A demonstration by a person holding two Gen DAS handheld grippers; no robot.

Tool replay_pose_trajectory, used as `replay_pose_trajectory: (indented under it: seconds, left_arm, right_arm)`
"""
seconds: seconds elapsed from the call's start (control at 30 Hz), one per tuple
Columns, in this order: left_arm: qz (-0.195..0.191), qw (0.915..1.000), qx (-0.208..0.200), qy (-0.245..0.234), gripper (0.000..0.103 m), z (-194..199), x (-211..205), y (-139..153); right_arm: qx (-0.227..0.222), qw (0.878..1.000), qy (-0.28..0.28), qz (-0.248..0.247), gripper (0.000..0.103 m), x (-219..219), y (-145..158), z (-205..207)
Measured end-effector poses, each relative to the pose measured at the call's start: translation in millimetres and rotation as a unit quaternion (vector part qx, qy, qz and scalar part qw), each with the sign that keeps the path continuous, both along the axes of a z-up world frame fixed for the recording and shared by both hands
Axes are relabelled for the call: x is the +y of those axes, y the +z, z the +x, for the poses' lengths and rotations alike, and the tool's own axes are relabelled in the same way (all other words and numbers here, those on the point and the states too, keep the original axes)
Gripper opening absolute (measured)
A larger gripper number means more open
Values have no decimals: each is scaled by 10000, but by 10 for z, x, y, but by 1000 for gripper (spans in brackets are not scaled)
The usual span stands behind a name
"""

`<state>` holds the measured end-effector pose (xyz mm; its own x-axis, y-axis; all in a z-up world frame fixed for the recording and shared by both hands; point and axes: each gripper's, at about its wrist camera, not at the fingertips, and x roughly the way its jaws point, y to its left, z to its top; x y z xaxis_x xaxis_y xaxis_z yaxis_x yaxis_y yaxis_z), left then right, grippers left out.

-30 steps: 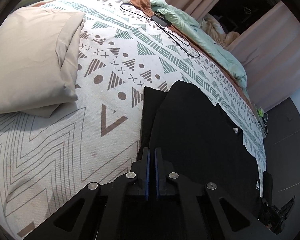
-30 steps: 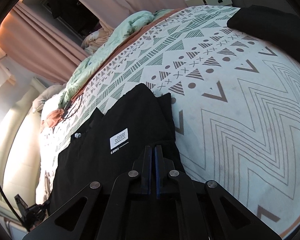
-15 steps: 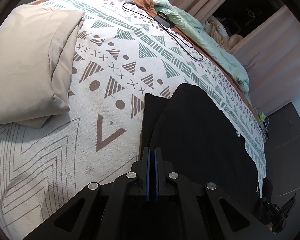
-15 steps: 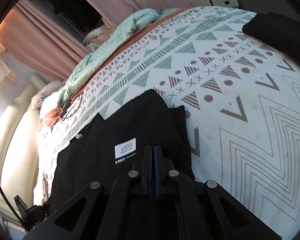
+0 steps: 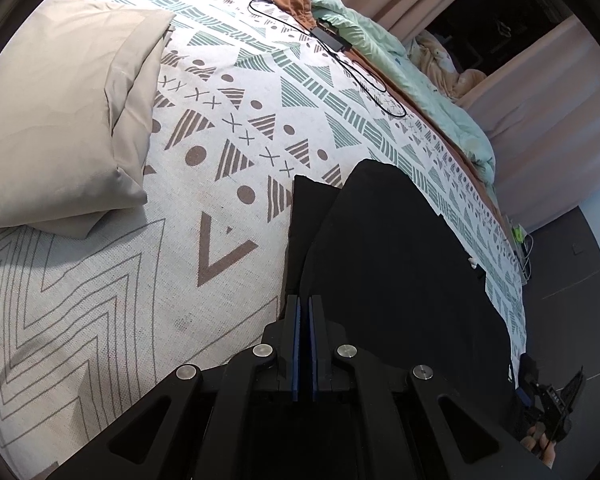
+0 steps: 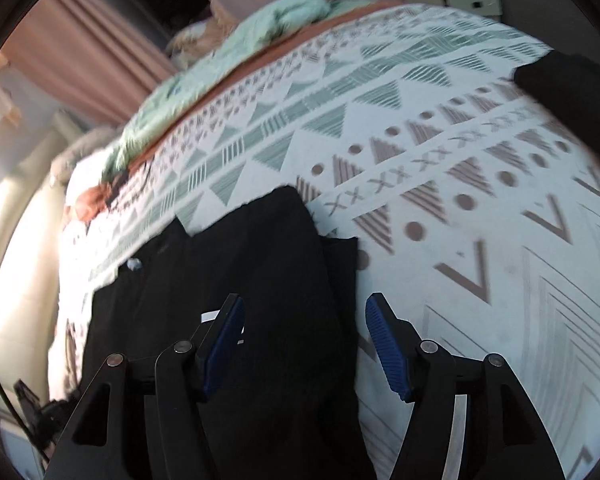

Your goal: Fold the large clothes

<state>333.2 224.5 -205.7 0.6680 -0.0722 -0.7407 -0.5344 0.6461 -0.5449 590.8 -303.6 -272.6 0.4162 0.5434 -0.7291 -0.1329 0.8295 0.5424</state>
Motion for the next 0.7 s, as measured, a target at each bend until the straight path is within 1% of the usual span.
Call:
replay_pose_trajectory:
  seconds: [0.07, 0.13, 0.17, 0.23, 0.37, 0.43, 0.57, 0.7]
  left_arm:
    - [0, 10000, 16, 2, 3, 1, -2, -8]
    - [2, 10000, 29, 12, 3, 5, -4, -13]
    - [12, 10000, 36, 14, 3, 5, -7, -10]
    - [41, 10000, 43, 14, 3, 13, -15, 1]
    - [79, 9999, 30, 115, 3, 5, -7, 22]
    - [64, 9998, 25, 190, 3, 0, 8, 17]
    - [75, 9996, 39, 268, 3, 13, 38, 19]
    - [92, 9996, 90, 258, 3, 73, 56, 18]
  right_arm:
    - [186, 9995, 189, -155, 62, 114, -96, 126]
    - [187, 9993, 273, -200, 33, 181, -139, 176]
    - [170, 9990, 280, -312, 5, 203, -133, 203]
    - [-3, 9991, 300, -304, 5, 218, -67, 226]
    - [-432, 9954, 562, -644, 4, 374, 164, 284]
    - [-556, 9938, 632, -720, 4, 444, 253, 333]
    - [-703, 9923, 671, -767, 4, 566, 367, 452]
    - [-729, 9915, 627, -877, 4, 661, 349, 551]
